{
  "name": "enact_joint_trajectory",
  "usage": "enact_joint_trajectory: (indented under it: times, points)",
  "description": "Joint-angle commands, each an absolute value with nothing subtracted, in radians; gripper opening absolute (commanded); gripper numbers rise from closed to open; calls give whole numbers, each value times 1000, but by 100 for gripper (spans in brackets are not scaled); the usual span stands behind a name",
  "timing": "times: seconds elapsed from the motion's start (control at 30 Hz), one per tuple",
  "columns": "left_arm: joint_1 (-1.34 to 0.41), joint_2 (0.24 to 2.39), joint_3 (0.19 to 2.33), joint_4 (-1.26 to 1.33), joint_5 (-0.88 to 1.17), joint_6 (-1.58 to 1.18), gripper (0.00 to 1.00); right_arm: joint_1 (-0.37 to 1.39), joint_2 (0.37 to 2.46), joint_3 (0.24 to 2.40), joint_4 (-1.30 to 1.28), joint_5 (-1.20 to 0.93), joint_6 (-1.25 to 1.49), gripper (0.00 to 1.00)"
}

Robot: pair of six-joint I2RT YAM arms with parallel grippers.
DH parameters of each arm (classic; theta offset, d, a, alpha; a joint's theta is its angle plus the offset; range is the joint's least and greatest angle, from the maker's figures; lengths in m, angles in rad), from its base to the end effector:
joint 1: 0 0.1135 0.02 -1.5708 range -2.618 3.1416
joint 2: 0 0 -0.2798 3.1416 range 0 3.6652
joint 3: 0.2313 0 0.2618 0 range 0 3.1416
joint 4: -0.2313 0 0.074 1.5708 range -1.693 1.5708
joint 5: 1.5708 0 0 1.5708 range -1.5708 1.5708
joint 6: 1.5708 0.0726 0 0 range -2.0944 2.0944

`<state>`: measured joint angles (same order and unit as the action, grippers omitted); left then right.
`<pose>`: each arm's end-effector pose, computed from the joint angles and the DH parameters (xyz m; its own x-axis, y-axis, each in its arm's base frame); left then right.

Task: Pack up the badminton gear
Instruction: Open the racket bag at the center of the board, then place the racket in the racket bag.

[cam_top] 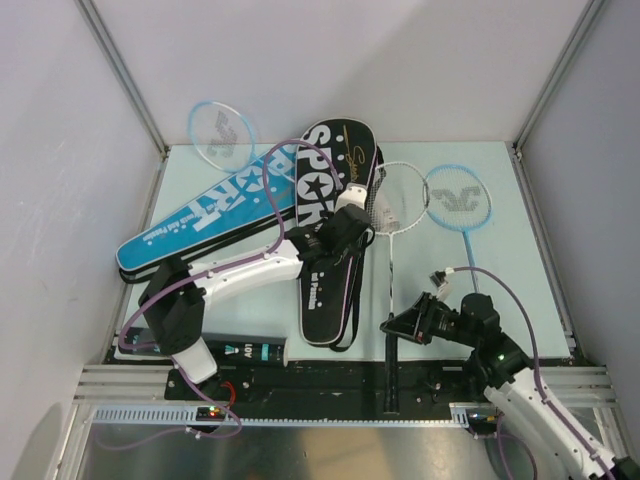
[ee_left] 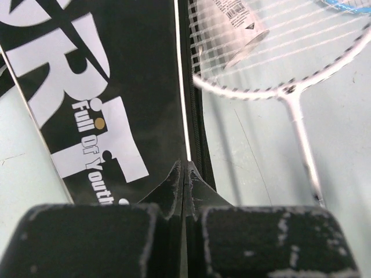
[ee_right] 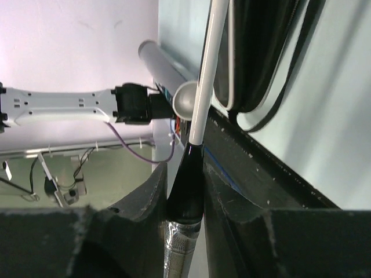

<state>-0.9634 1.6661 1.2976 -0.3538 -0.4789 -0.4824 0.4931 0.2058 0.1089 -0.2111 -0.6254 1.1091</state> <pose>0.2614 -0.3174 0.2647 -0.5808 0.1142 -0.8060 0.2958 0.9521 -0.0782 0.0963 0.1000 0.1655 -0.9025 0.3390 -0.2656 -0.1508 0.3290 0.9322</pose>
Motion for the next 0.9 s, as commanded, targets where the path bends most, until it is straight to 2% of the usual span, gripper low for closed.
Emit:
enact_joint_trajectory:
  times: [0.0, 0.27, 0.33, 0.4, 0.57, 0.73, 0.87]
  points:
    - [-957, 1610, 1297, -316, -478, -504, 0, 598, 295, 97, 66, -608, 1153, 0]
    - [-958, 1615, 1291, -322, -464, -458, 0, 680, 570, 106, 358, -634, 1154, 0]
    - [-957, 1616, 1277, -330, -488, -447, 12, 682, 602, 107, 391, -634, 1136, 0]
    - [-957, 1611, 1253, -336, -493, -447, 28, 681, 616, 107, 399, -626, 1114, 0]
    - [-965, 1596, 1172, -339, -446, -493, 52, 675, 625, 107, 391, -616, 1087, 0]
    - [-995, 1648, 1155, -338, -446, -512, 61, 675, 633, 107, 380, -611, 1072, 0]
    - [-1000, 1708, 1170, -340, -498, -506, 64, 676, 655, 107, 395, -619, 1071, 0]
